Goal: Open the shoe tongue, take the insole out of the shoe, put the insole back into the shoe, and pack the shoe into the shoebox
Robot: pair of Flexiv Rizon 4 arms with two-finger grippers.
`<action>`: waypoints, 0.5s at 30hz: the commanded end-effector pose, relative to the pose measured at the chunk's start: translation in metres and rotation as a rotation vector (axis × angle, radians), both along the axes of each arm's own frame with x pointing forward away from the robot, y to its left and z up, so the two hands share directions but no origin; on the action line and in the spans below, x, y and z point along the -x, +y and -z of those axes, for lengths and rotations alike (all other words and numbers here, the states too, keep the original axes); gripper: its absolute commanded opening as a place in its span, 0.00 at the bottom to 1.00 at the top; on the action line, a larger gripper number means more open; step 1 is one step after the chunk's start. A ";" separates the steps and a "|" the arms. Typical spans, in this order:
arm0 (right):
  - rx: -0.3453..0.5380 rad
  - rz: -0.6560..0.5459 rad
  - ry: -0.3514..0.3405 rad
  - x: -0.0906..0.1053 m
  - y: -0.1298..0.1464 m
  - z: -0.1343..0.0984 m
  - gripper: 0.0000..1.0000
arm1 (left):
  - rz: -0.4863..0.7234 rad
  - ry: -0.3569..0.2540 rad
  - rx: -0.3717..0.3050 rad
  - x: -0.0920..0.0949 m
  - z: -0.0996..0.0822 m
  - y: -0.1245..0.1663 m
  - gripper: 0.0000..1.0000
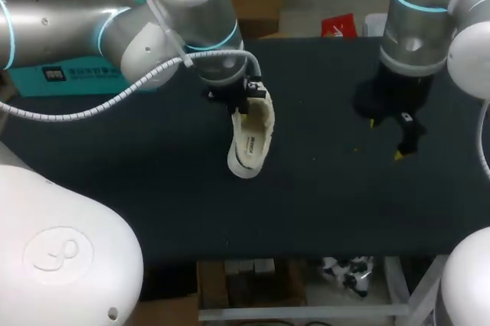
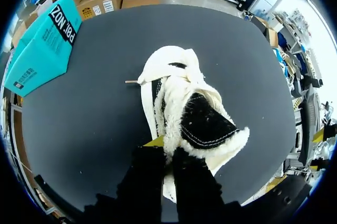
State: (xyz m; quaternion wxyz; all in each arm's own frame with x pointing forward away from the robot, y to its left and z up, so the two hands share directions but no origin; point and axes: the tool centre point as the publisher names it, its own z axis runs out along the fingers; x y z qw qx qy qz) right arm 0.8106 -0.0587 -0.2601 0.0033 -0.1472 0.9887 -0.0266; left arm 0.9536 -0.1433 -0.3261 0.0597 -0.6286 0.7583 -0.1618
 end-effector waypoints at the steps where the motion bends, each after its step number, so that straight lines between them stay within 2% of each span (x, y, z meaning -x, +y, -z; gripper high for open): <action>1: 0.006 0.000 0.010 -0.001 0.002 -0.002 1.00 | 0.193 -0.043 0.059 -0.002 -0.025 0.023 0.00; 4: 0.006 0.000 0.010 -0.001 0.002 -0.002 1.00 | 0.323 -0.074 0.046 -0.010 -0.039 0.030 0.00; 15: 0.006 0.000 0.010 -0.001 0.002 -0.002 1.00 | 0.684 -0.226 -0.114 -0.052 -0.094 0.058 0.00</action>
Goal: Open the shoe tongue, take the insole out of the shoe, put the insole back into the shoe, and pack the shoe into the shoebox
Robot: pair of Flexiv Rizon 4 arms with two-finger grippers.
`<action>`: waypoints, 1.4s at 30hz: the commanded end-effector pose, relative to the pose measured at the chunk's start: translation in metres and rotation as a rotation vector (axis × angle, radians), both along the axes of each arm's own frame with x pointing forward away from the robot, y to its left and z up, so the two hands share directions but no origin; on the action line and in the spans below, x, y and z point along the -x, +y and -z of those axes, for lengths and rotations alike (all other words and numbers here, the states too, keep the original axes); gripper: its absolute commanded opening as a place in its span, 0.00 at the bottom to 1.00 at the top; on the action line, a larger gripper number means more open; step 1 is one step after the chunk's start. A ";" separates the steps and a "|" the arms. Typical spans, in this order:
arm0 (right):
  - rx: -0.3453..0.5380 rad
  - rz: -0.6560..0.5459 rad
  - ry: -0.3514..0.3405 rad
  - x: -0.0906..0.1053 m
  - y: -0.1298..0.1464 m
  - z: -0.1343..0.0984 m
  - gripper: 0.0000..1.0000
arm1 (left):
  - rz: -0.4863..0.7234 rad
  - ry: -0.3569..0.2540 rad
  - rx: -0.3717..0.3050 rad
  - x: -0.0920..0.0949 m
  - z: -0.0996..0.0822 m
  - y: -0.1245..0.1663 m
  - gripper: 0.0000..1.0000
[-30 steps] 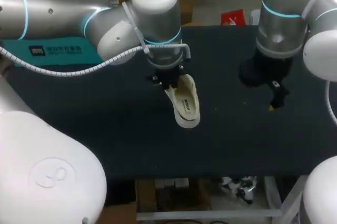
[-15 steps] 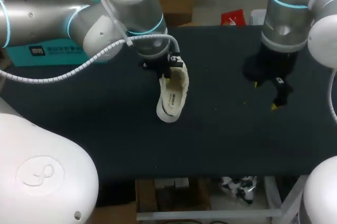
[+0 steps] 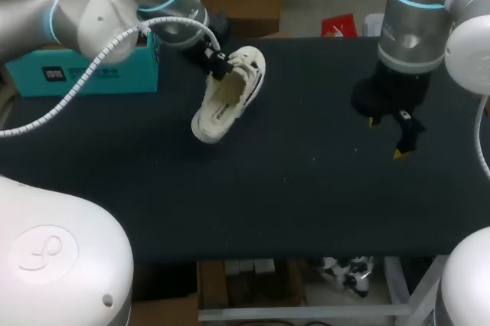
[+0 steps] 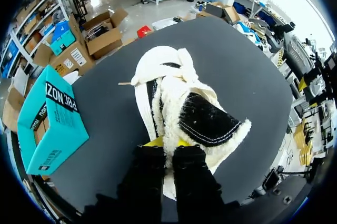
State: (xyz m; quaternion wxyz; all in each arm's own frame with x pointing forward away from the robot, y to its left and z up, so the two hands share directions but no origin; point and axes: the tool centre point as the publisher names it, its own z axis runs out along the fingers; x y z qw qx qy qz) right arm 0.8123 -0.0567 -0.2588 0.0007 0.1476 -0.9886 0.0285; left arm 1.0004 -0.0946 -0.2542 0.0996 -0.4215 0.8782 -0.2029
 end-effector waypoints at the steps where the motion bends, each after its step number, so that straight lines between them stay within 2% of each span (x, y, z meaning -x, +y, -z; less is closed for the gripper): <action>1: 0.001 0.000 0.002 0.000 0.000 -0.001 1.00 | 0.245 -0.083 -0.077 -0.008 -0.027 0.012 0.00; 9: 0.001 0.000 0.002 0.000 0.000 -0.001 1.00 | 0.402 -0.180 -0.166 -0.042 -0.068 0.049 0.00; 14: 0.001 0.000 0.002 0.000 0.000 -0.001 1.00 | 0.466 -0.207 -0.198 -0.069 -0.093 0.084 0.00; 20: 0.001 0.000 0.002 0.000 0.000 -0.001 1.00 | 0.515 -0.233 -0.239 -0.098 -0.113 0.127 0.00; 30: 0.001 0.000 0.002 0.000 0.000 -0.001 1.00 | 0.494 -0.214 -0.251 -0.141 -0.130 0.195 0.00; 42: 0.001 0.000 0.002 0.000 0.000 -0.001 1.00 | 0.401 -0.119 -0.227 -0.159 -0.137 0.240 0.00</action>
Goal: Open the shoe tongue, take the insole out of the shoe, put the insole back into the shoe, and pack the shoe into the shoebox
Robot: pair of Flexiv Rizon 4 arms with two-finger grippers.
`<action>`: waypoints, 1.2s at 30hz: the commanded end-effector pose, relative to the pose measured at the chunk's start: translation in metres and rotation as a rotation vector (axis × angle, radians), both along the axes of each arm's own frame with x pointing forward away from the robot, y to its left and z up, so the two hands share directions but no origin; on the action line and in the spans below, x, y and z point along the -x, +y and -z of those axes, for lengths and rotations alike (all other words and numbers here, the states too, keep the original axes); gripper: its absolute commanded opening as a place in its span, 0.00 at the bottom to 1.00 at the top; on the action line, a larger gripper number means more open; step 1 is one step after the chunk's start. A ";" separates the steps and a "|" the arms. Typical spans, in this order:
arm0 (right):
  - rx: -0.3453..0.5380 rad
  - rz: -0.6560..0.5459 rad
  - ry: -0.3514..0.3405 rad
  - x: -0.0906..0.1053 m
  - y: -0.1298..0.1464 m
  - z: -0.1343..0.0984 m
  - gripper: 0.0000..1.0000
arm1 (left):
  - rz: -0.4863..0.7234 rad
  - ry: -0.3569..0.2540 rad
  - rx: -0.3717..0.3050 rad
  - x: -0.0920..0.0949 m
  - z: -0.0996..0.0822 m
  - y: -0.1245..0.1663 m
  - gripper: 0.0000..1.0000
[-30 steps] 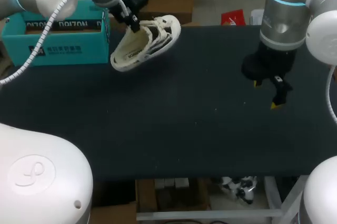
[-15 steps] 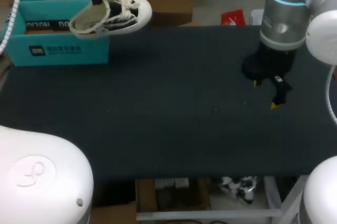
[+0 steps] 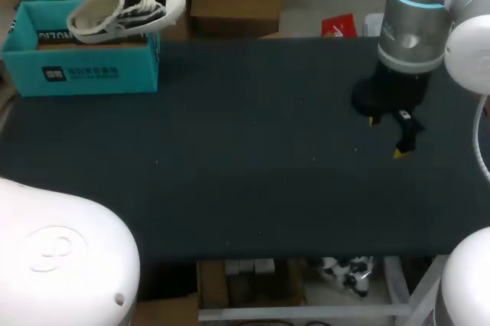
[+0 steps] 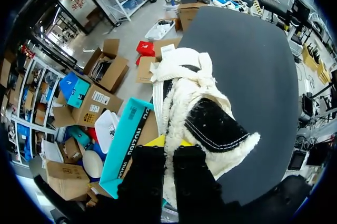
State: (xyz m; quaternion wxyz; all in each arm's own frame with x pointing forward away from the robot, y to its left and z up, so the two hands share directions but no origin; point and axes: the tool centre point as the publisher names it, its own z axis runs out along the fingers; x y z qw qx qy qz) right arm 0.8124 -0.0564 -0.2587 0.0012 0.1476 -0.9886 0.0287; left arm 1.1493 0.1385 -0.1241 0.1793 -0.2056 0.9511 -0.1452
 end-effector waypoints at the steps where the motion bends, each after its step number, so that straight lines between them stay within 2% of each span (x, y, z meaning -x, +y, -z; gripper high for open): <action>1: 0.000 0.000 0.002 0.000 0.000 -0.001 1.00 | -0.012 0.050 0.012 -0.012 -0.007 0.011 0.00; 3: 0.000 0.000 0.002 0.000 0.000 -0.001 1.00 | -0.006 0.062 0.025 -0.020 -0.009 0.020 0.00; 10: 0.000 0.000 0.002 0.000 0.000 -0.001 1.00 | 0.044 0.045 0.033 -0.044 -0.004 0.062 0.00; 15: 0.000 0.000 0.002 0.000 0.000 -0.001 1.00 | 0.082 0.049 0.020 -0.062 0.007 0.096 0.00; 21: 0.000 0.000 0.002 0.000 0.000 -0.001 1.00 | 0.099 0.072 -0.021 -0.078 0.037 0.122 0.00; 25: 0.000 0.000 0.002 0.000 0.000 -0.001 1.00 | 0.134 0.083 -0.064 -0.078 0.060 0.134 0.00; 30: 0.000 0.000 0.002 0.000 0.000 -0.001 1.00 | 0.161 0.105 -0.105 -0.082 0.087 0.137 0.00; 36: 0.000 0.000 0.002 0.000 0.000 -0.001 1.00 | 0.213 0.134 -0.144 -0.082 0.108 0.138 0.00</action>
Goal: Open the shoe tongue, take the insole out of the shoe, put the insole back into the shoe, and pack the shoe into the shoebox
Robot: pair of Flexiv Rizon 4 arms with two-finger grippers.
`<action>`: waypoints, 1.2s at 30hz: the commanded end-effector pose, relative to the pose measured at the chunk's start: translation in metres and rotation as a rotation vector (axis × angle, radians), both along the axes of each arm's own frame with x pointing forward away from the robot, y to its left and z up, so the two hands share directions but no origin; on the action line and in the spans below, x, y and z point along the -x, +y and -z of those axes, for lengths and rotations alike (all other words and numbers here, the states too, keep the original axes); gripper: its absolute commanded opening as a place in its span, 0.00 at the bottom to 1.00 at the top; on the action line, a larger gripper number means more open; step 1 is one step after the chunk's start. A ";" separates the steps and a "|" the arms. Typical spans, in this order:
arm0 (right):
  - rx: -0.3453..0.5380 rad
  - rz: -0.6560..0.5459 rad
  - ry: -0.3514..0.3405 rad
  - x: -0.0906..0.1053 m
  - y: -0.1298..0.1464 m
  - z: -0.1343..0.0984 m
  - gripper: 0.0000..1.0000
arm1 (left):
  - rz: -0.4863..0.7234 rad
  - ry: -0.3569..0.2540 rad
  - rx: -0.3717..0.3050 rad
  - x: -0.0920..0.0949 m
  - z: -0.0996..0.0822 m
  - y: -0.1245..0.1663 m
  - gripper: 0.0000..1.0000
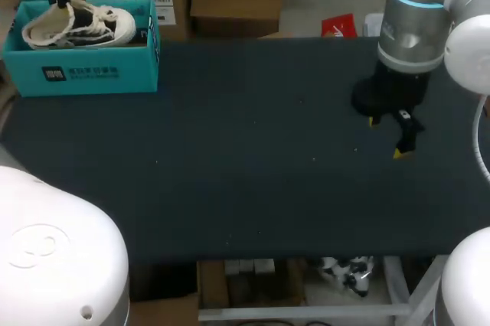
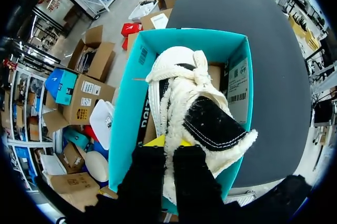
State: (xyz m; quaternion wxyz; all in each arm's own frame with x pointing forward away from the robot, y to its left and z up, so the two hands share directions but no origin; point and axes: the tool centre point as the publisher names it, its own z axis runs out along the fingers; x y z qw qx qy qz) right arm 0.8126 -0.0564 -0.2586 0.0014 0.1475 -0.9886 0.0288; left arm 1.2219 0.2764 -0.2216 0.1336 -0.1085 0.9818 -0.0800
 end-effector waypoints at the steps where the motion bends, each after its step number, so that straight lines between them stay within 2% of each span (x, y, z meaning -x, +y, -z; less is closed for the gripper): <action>1: 0.000 0.000 0.001 0.000 0.000 -0.001 1.00 | 0.031 0.043 -0.001 -0.010 0.012 0.000 0.00; 9: 0.000 0.000 0.001 0.000 0.000 -0.001 1.00 | 0.098 0.118 -0.022 -0.012 0.044 -0.003 0.00; 16: 0.000 0.000 0.001 0.000 0.000 -0.001 1.00 | 0.152 0.175 -0.046 -0.008 0.060 -0.007 0.00; 26: 0.000 0.000 0.001 0.000 0.000 -0.001 1.00 | 0.087 0.233 -0.072 -0.025 0.084 -0.010 0.00; 27: 0.000 0.000 0.001 0.000 0.000 -0.001 1.00 | 0.076 0.238 -0.072 -0.026 0.086 -0.010 0.02; 28: 0.000 0.000 0.001 0.000 0.000 -0.001 1.00 | 0.066 0.238 -0.074 -0.027 0.088 -0.011 0.42; 29: 0.000 0.000 0.001 0.000 0.000 -0.001 1.00 | 0.062 0.238 -0.073 -0.027 0.089 -0.011 0.65; 30: 0.000 0.000 0.001 0.000 0.000 -0.001 1.00 | 0.047 0.238 -0.067 -0.027 0.089 -0.011 1.00; 32: 0.000 0.000 0.001 0.000 0.000 -0.001 1.00 | 0.038 0.228 -0.060 -0.027 0.086 -0.011 1.00; 36: 0.000 0.000 0.001 0.000 0.000 -0.001 1.00 | 0.022 0.185 -0.035 -0.015 0.065 -0.009 1.00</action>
